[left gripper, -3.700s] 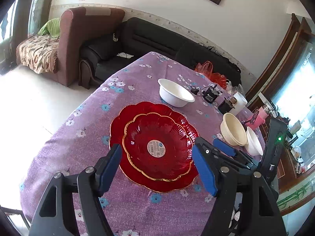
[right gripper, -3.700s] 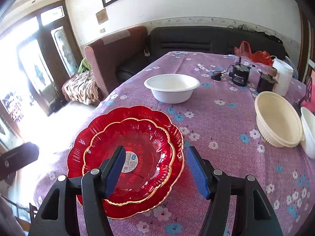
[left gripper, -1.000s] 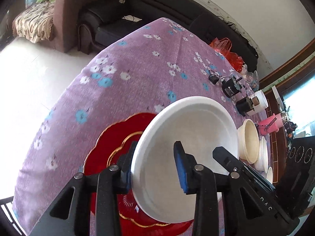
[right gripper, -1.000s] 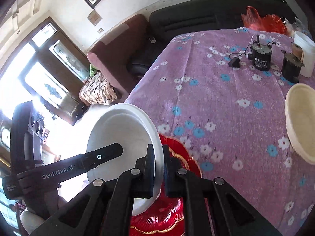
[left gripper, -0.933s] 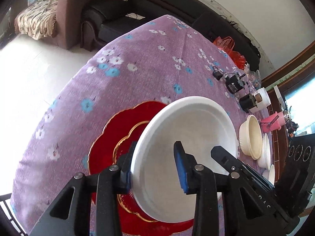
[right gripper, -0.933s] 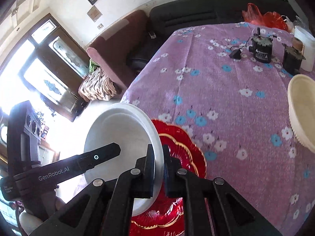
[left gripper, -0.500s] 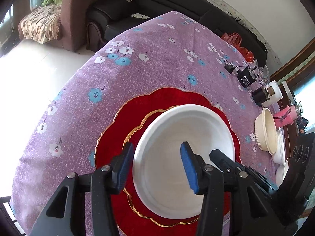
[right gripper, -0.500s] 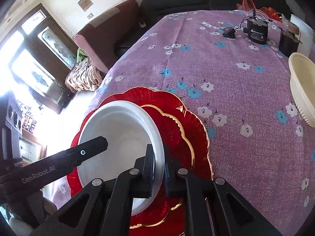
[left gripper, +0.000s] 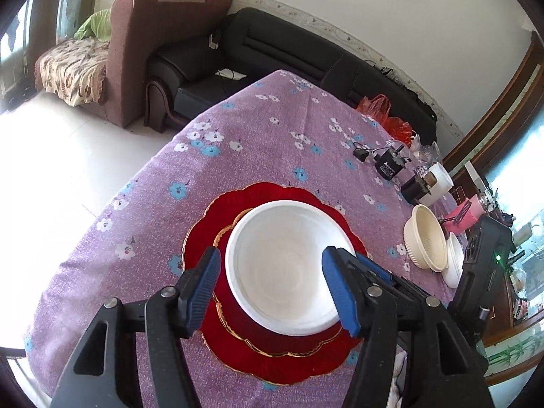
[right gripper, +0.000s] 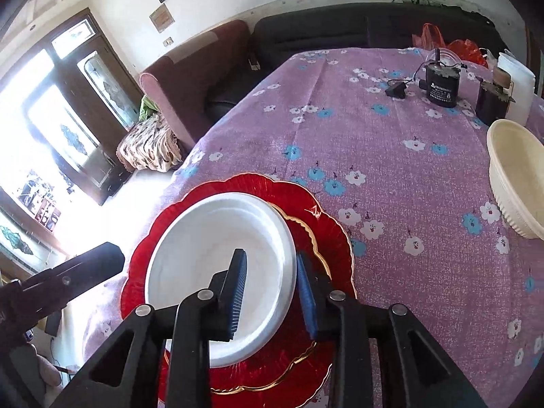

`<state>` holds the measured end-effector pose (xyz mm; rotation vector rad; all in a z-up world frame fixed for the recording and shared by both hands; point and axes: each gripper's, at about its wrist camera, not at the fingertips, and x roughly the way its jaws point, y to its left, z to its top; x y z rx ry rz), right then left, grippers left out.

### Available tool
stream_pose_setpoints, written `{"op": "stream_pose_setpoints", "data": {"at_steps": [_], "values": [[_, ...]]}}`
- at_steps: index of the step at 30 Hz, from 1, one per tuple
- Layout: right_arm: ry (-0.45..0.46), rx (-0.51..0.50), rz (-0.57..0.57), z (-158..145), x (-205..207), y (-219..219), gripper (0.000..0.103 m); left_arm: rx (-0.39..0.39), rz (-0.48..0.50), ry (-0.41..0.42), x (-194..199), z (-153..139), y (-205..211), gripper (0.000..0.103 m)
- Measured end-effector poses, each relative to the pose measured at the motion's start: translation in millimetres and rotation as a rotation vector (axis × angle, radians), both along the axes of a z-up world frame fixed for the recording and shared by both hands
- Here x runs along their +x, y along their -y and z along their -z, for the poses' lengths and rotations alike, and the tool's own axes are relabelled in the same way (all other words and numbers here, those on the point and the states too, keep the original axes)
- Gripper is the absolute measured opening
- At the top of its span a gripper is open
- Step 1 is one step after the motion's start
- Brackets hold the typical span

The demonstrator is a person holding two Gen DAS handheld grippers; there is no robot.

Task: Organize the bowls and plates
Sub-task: 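Carry the white bowl onto the red plate stack and open the right gripper, then move the right gripper to the cream ribbed bowl and grasp its rim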

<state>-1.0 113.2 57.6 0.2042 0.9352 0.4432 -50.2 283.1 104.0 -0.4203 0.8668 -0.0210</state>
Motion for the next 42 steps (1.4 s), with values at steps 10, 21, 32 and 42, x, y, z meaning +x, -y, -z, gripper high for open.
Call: {"op": "stream_pose_setpoints", "data": {"at_steps": [10, 21, 32, 42], "values": [[0.155, 0.088, 0.049, -42.6, -54.0, 54.7, 0.048, 0.121, 0.013, 0.182, -61.9, -40.2, 47.4, 0.079], [0.129, 0.102, 0.436, -27.8, -92.6, 241.4, 0.048, 0.016, 0.063, 0.231, -80.3, -28.2, 104.6, 0.081], [-0.021, 0.239, 0.588, 13.7, -22.8, 280.0, 0.048, 0.047, 0.113, 0.228, -82.7, -24.0, 128.5, 0.081], [-0.166, 0.291, 0.597, 38.1, 19.3, 274.9, 0.013, 0.034, 0.11, 0.201, -78.7, -17.0, 122.8, 0.081]]}}
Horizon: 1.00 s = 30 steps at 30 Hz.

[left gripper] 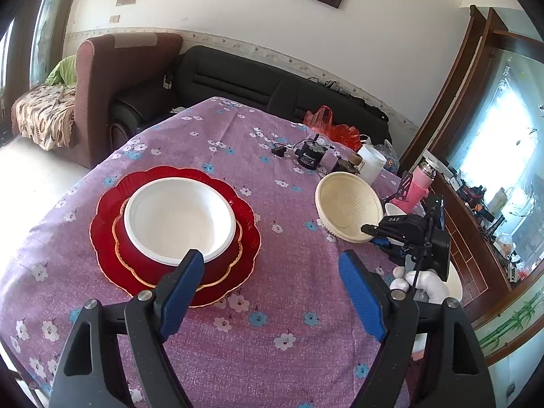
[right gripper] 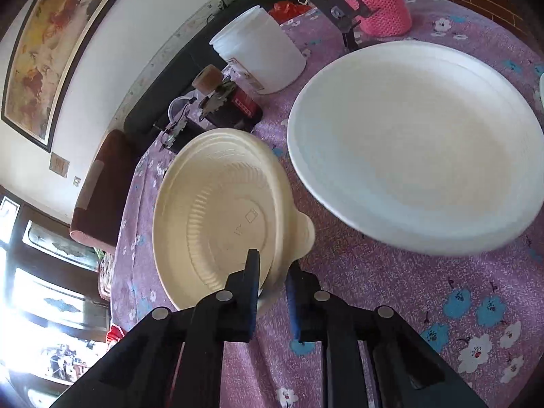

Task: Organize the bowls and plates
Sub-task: 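Move the right gripper to the cream ribbed bowl and grasp its rim, then carry the cream bowl into the white bowl on the stack and release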

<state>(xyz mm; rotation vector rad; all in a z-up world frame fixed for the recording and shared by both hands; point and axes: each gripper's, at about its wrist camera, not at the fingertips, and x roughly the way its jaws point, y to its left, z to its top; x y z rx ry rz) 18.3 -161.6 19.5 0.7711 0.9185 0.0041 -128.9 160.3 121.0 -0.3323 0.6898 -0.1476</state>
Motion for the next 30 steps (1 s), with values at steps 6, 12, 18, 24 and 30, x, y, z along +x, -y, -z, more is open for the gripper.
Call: {"op": "stream_pose_setpoints", "data": {"at_steps": [6, 12, 18, 24, 30], "values": [[-0.052, 0.113, -0.175, -1.6, -49.0, -2.7, 0.01, -0.021, 0.021, -0.013, -0.6, 1.6, -1.2, 0.081], [-0.122, 0.161, -0.329, -1.9, -100.5, -3.4, 0.012, -0.041, 0.045, -0.039, 0.6, 6.9, 7.3, 0.081], [-0.019, 0.022, -0.312, -14.3, -109.3, -9.0, 0.029, 0.013, 0.074, -0.056, -0.4, 8.0, 30.6, 0.081], [0.023, -0.048, -0.287, -10.8, -106.7, -18.2, 0.03, 0.074, 0.165, -0.106, 25.4, 16.9, 63.7, 0.081], [0.05, -0.116, -0.256, 3.6, -102.3, -22.2, 0.026, 0.121, 0.186, -0.185, 71.2, 38.4, 84.4, 0.081]]}}
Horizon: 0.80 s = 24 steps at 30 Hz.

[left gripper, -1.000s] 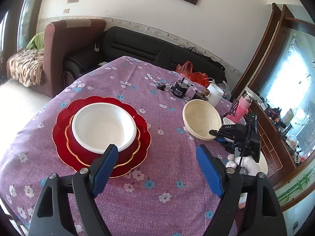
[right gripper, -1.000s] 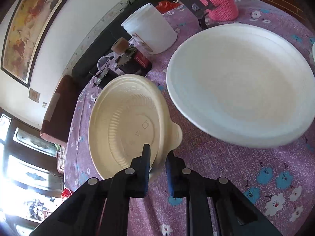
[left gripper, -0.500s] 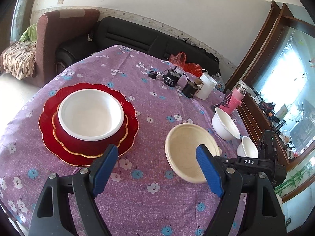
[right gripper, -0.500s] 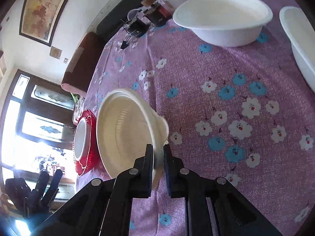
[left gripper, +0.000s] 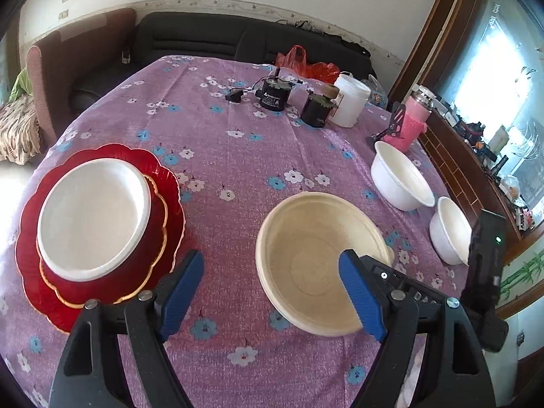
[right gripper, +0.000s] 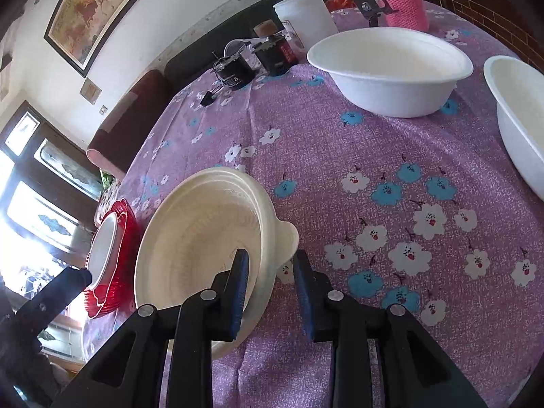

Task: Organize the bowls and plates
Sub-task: 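Carry the cream bowl into the white bowl on the stack and release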

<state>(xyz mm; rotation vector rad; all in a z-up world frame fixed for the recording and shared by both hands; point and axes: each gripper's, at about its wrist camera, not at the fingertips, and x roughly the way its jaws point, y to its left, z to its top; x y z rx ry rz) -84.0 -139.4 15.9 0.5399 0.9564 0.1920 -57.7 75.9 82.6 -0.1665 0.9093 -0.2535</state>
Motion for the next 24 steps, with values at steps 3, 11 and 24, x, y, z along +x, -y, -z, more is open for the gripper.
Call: {"op": "stream_pose_setpoints", "data": {"at_steps": [3, 11, 24], "values": [[0.022, -0.003, 0.01, 5.8, 0.7, 1.3, 0.021, -0.007, -0.002, -0.043, 21.2, 12.3, 4.9, 0.078], [0.055, -0.022, 0.016, 13.1, -2.3, 8.2, 0.021, 0.009, 0.055, -0.166, 39.8, 51.0, 34.7, 0.01], [0.151, 0.057, -0.042, -38.2, -10.9, -24.6, 0.014, 0.026, -0.023, 0.01, -1.5, -10.8, -13.0, 0.009]]}}
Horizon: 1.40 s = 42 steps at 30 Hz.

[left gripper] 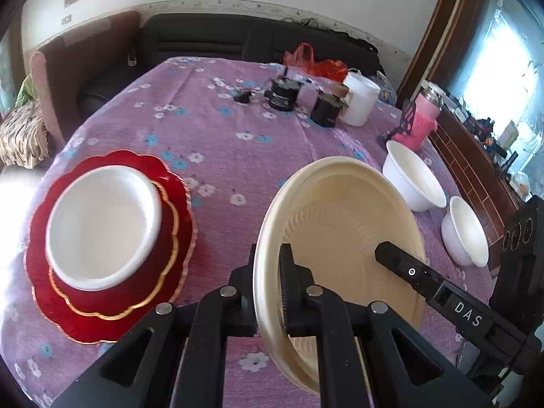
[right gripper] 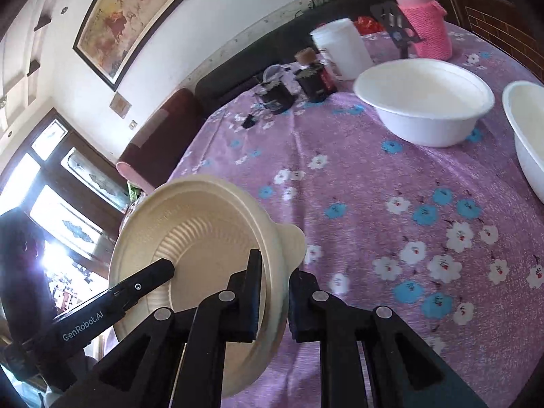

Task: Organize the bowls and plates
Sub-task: 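Carry the cream bowl into the white bowl on the stack and release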

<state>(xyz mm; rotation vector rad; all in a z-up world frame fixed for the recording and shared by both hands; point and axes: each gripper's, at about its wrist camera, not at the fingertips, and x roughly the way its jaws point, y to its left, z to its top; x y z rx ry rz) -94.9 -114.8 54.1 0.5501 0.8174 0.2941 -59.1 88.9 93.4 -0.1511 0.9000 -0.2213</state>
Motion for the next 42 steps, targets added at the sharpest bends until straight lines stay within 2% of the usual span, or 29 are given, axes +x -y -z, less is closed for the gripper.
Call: {"op": "stream_pose_setpoints", "data": {"at_steps": [4, 7, 12, 15, 20, 21, 22, 25, 29, 35, 39, 40, 41, 42], "values": [[0.056, -0.064, -0.085, -37.2, 16.4, -56.5, 0.014, -0.01, -0.087, 0.035, -1.0, -18.9, -56.6, 0.009], [0.066, -0.111, -0.158, -49.3, 31.0, -108.5, 0.014, 0.005, -0.167, 0.029, 5.0, -20.2, -98.9, 0.009], [0.045, -0.204, -0.24, -46.1, 56.6, -184.2, 0.015, -0.014, -0.255, -0.029, 21.7, -1.3, -158.1, 0.01], [0.014, -0.24, -0.258, -34.5, 70.7, -212.3, 0.015, -0.005, -0.275, -0.053, 32.2, 10.8, -175.8, 0.011], [-0.034, -0.258, -0.256, -14.1, 88.5, -230.6, 0.015, 0.009, -0.283, -0.082, 46.4, 24.8, -188.2, 0.014], [-0.039, -0.264, -0.256, -10.8, 92.6, -231.8, 0.015, 0.005, -0.284, -0.086, 48.6, 26.5, -189.9, 0.018], [-0.04, -0.271, -0.256, -8.6, 94.5, -232.3, 0.015, 0.003, -0.292, -0.084, 49.1, 27.4, -193.2, 0.026], [-0.035, -0.282, -0.245, -8.2, 98.6, -231.4, 0.015, -0.017, -0.32, -0.07, 48.2, 27.3, -205.4, 0.038], [-0.031, -0.327, -0.24, -8.0, 102.3, -233.3, 0.013, -0.068, -0.337, -0.071, 42.5, 25.3, -219.2, 0.043], [0.006, -0.394, -0.255, -10.2, 102.2, -242.4, 0.013, -0.087, -0.341, 0.002, 20.6, 3.4, -221.6, 0.044], [0.05, -0.444, -0.265, -14.3, 97.8, -248.7, 0.014, -0.092, -0.357, 0.099, -3.7, -19.1, -222.1, 0.056], [0.06, -0.446, -0.264, -15.2, 96.6, -249.2, 0.015, -0.095, -0.359, 0.124, -11.4, -24.6, -222.2, 0.057], [0.068, -0.441, -0.264, -16.1, 95.7, -249.2, 0.024, -0.097, -0.358, 0.145, -18.2, -29.1, -221.3, 0.059], [0.079, -0.434, -0.261, -17.1, 95.0, -248.4, 0.043, -0.095, -0.355, 0.164, -24.0, -32.8, -219.7, 0.06]]}}
